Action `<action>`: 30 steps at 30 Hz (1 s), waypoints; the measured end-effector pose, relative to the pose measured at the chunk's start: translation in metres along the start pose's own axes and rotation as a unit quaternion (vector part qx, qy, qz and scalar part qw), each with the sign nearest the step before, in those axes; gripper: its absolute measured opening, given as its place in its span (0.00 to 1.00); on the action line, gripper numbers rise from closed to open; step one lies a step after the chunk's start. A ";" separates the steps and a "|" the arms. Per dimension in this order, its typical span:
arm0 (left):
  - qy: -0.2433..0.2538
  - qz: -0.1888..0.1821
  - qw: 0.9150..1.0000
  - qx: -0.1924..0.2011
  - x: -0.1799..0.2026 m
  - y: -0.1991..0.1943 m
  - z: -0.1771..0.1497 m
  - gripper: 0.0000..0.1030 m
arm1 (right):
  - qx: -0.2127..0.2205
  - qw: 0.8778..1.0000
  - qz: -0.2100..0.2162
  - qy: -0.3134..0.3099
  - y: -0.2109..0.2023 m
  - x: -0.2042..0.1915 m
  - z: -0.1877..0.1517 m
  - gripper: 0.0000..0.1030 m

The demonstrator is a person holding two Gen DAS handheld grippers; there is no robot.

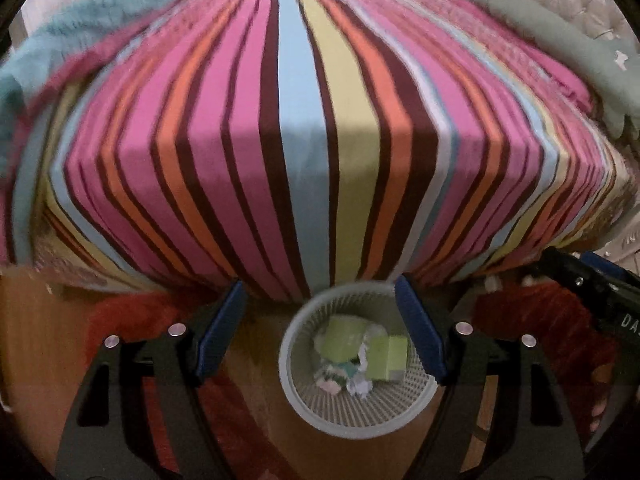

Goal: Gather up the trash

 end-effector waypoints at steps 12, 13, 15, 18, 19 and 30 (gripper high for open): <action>0.014 -0.012 0.993 0.114 0.013 -0.084 0.042 0.73 | 0.100 0.995 -0.012 -0.013 -0.068 -0.003 0.026 0.93; 0.013 -0.015 0.993 0.119 0.015 -0.088 0.044 0.73 | 0.104 0.994 -0.013 -0.014 -0.072 -0.004 0.028 0.93; 0.014 -0.020 0.991 0.129 0.016 -0.098 0.051 0.73 | 0.115 0.993 -0.015 -0.017 -0.079 -0.006 0.033 0.93; 0.015 -0.025 0.989 0.145 0.018 -0.109 0.060 0.75 | 0.124 0.992 -0.019 -0.023 -0.085 -0.008 0.041 0.93; 0.015 -0.029 0.989 0.148 0.019 -0.112 0.063 0.80 | 0.125 0.992 -0.020 -0.025 -0.085 -0.009 0.043 0.93; 0.006 -0.047 0.987 0.155 0.023 -0.123 0.075 0.84 | 0.133 0.990 -0.031 -0.027 -0.090 -0.012 0.051 0.93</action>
Point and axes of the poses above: each gripper's, at about its wrist camera, not at the fingertips, and y roughly the way its jaws point, x to its right, z to its top, the point moved 2 cm from there along y, roughly the way its jaws point, and after that the axes turned 6 degrees about -y, right-handed, at the moved point
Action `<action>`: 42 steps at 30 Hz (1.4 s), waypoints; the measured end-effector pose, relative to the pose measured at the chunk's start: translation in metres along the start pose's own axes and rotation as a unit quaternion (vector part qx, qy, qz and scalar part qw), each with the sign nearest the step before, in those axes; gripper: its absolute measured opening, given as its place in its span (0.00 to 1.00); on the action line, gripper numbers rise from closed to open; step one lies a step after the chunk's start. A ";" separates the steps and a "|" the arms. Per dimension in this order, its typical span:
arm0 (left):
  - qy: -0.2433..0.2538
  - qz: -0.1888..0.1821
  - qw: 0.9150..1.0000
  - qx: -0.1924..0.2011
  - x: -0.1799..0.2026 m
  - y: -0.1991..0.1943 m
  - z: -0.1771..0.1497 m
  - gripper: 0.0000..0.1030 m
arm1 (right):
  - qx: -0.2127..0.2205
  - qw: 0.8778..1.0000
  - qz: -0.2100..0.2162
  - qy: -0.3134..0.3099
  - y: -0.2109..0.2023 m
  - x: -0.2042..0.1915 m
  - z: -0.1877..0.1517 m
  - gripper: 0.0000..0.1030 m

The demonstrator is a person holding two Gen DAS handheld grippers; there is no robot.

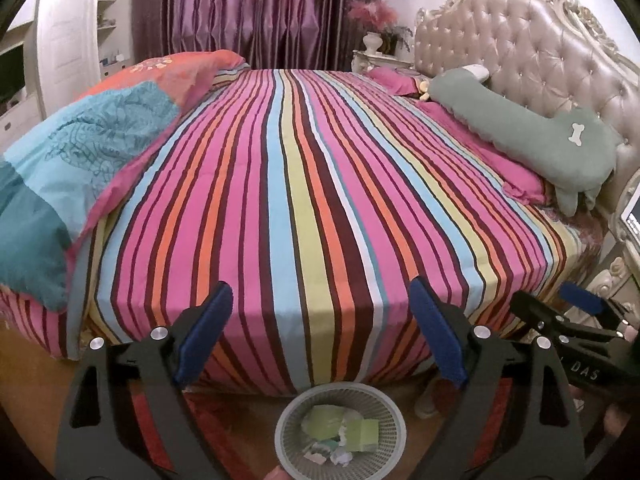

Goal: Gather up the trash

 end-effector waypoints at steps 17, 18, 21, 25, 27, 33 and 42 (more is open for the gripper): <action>0.009 0.009 1.000 -0.005 0.010 -0.006 0.004 0.84 | 0.009 1.000 -0.006 -0.001 -0.009 0.002 0.005 0.93; 0.010 0.009 1.000 -0.005 0.010 -0.005 0.004 0.84 | 0.010 1.000 -0.005 -0.003 -0.010 0.002 0.005 0.93; 0.014 0.009 1.000 -0.003 0.012 -0.009 0.004 0.84 | 0.013 1.000 -0.002 -0.006 -0.012 0.000 0.007 0.93; 0.013 0.006 1.000 0.003 0.011 -0.015 0.007 0.84 | 0.020 1.000 0.004 -0.010 -0.015 -0.003 0.009 0.93; 0.012 0.005 1.000 0.006 0.011 -0.018 0.008 0.84 | 0.022 1.000 0.006 -0.012 -0.017 -0.005 0.010 0.93; 0.016 0.008 1.000 0.008 0.011 -0.019 0.008 0.84 | 0.024 1.000 0.007 -0.012 -0.017 -0.004 0.010 0.93; 0.021 0.015 1.000 0.010 0.010 -0.019 0.006 0.84 | 0.028 1.000 0.004 -0.012 -0.020 -0.005 0.011 0.93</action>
Point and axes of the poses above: each gripper's, at about its wrist camera, not at the fingertips, and y roughly the way its jaws point, x to its right, z to its top, the point moved 2 cm from there along y, roughly the way its jaws point, and after that the axes turned 6 degrees about -y, right-handed, at the moved point
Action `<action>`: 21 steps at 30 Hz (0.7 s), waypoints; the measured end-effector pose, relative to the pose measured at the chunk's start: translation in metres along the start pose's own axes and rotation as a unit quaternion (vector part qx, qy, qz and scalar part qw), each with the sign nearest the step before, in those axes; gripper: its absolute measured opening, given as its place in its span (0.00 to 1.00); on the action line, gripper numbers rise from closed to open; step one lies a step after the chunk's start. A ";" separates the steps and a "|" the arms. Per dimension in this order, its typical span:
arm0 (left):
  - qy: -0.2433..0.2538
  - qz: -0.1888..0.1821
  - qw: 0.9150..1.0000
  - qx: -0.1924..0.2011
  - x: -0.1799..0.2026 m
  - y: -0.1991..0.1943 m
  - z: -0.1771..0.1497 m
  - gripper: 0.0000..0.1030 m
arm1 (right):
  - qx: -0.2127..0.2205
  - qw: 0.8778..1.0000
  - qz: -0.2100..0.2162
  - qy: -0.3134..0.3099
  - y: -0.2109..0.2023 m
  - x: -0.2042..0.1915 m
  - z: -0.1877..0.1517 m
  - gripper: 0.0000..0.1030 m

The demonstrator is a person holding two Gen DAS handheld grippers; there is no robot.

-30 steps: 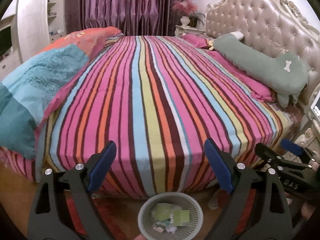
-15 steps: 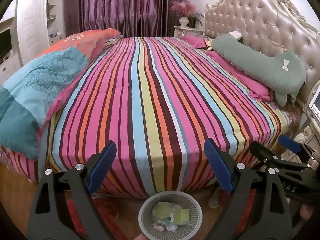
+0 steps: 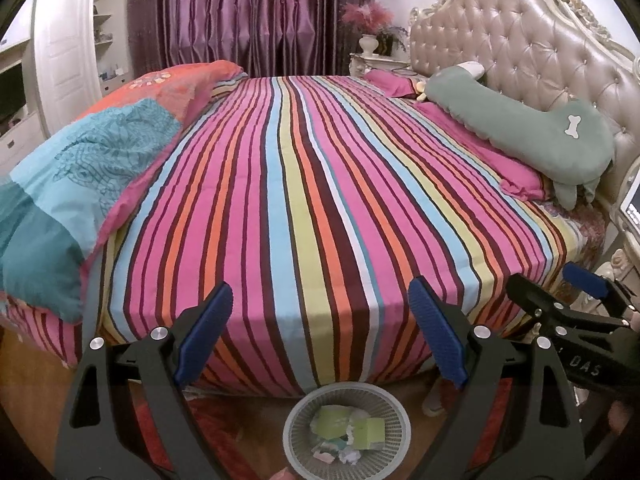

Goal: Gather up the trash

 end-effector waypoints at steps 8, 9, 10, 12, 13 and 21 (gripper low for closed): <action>0.011 0.003 1.000 -0.003 0.000 0.002 -0.003 0.84 | -0.003 1.000 0.002 0.001 0.001 0.000 0.000 0.93; 0.012 0.005 1.000 -0.004 0.001 0.002 -0.003 0.84 | -0.003 1.000 0.002 0.001 0.001 0.000 0.000 0.93; 0.012 0.005 1.000 -0.004 0.002 0.002 -0.003 0.84 | -0.003 1.000 0.003 0.001 0.001 0.000 0.000 0.93; 0.016 0.011 1.000 -0.004 0.002 0.003 -0.003 0.84 | -0.004 1.000 0.002 0.001 0.001 0.000 0.000 0.93; 0.018 0.012 1.000 -0.005 0.003 0.004 -0.003 0.84 | -0.004 1.000 0.002 0.001 0.001 0.000 0.000 0.93; 0.033 0.032 0.999 0.013 0.007 0.004 -0.003 0.89 | -0.011 1.000 0.004 0.003 0.005 0.000 -0.002 0.93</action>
Point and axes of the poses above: each gripper's, at about its wrist camera, not at the fingertips, and y roughly the way its jaws point, x to its right, z to its top, the point moved 2 cm from there along y, roughly the way its jaws point, and after that the axes turned 6 degrees about -y, right-handed, at the moved point
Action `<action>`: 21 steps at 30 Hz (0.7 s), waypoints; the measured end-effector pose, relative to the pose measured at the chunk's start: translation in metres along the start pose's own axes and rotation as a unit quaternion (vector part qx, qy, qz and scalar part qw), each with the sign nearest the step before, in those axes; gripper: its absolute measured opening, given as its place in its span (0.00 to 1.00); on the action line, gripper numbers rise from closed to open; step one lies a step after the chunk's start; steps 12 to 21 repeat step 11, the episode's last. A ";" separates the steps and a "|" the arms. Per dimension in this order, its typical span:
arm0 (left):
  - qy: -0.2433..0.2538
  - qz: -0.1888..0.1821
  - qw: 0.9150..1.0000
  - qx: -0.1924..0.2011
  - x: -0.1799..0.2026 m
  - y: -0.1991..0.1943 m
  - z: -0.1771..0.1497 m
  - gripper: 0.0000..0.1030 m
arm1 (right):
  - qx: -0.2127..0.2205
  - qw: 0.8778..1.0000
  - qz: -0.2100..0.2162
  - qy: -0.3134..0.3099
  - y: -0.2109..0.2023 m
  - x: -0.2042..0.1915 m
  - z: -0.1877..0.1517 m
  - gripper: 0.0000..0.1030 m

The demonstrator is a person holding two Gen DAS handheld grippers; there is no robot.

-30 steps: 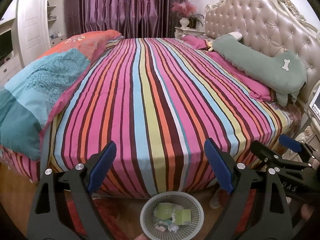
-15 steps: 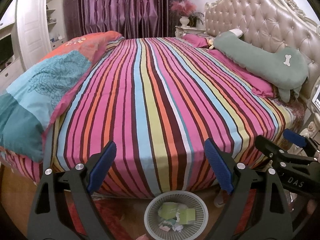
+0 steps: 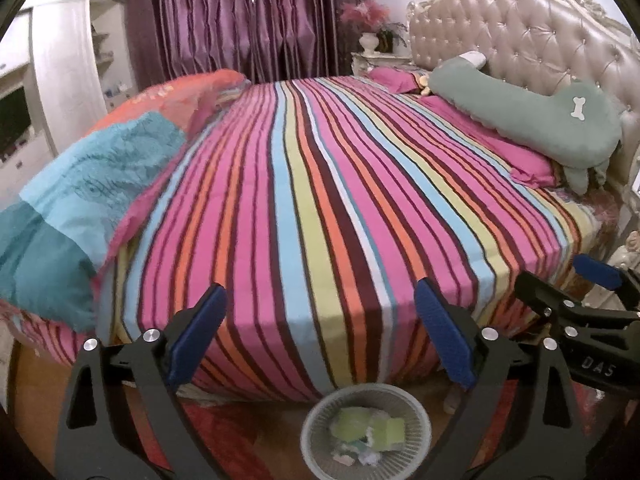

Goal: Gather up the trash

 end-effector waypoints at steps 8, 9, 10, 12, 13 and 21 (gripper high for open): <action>-0.010 0.008 1.000 -0.009 -0.005 0.004 0.002 0.89 | 0.000 1.000 -0.001 0.005 0.001 0.001 -0.001 0.93; -0.009 0.007 1.000 -0.012 -0.005 0.005 0.002 0.89 | 0.000 1.000 0.000 0.006 0.002 0.000 -0.001 0.93; -0.011 0.004 1.000 -0.016 -0.005 0.005 0.002 0.89 | 0.000 1.000 0.000 0.006 0.002 0.001 -0.001 0.93; -0.015 0.001 1.000 -0.019 -0.006 0.006 0.002 0.89 | 0.000 1.000 -0.002 0.005 0.002 0.000 -0.001 0.93; -0.015 0.001 1.000 -0.019 -0.006 0.006 0.002 0.89 | 0.000 1.000 -0.002 0.005 0.002 0.000 -0.001 0.93; -0.015 0.001 1.000 -0.019 -0.006 0.006 0.002 0.89 | 0.000 1.000 -0.002 0.005 0.002 0.000 -0.001 0.93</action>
Point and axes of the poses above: each gripper's, at about its wrist camera, not at the fingertips, and y roughly the way its jaws point, x to its right, z to its top, the point moved 2 cm from there along y, roughly the way its jaws point, and after that the axes turned 6 degrees about -y, right-handed, at the moved point
